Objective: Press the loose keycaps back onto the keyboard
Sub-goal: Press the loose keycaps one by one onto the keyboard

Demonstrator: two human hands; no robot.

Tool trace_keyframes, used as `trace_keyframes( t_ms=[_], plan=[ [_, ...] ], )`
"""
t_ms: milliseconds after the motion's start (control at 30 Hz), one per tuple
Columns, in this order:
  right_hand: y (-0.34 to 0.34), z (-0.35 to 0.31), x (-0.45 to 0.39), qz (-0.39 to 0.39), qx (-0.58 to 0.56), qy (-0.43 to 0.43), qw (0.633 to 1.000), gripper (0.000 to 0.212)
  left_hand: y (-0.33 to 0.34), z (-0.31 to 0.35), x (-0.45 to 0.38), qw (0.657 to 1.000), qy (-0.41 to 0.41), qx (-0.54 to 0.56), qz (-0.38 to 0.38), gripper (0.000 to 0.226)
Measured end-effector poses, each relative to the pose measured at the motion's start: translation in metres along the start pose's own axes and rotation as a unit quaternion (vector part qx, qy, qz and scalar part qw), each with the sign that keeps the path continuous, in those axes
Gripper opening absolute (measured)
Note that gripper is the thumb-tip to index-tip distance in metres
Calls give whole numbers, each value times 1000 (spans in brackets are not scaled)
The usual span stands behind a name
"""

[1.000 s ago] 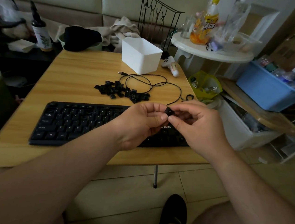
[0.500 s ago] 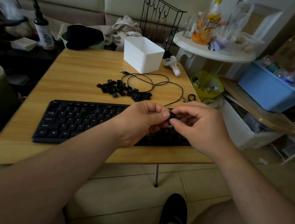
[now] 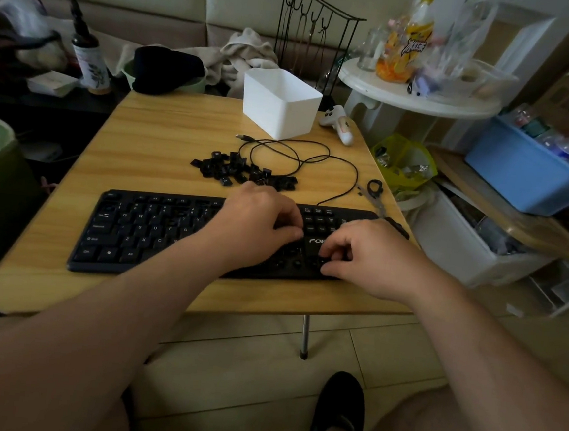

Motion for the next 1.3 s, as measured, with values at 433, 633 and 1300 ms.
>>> trace_keyframes(
  t_ms=[433, 633, 1300],
  plan=[
    [1, -6, -17, -38, 37, 37, 998, 14, 24, 14, 8, 997, -35, -29, -61, 22],
    [2, -11, -18, -45, 30, 50, 997, 12, 20, 13, 6, 997, -41, -32, -63, 20],
    [2, -20, -18, -41, 44, 52, 997, 16, 23, 12, 5, 995, -48, -61, -61, 18]
  ],
)
Point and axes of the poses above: each hand's wrist, its own x-axis away from the middle knuckle, its own y-axis out of the palm, z = x × y, the point moved 7 cm from there along -x, towards the middle knuckle, and after that the axes turned 4 degrees about z, right-handed, at the moved point
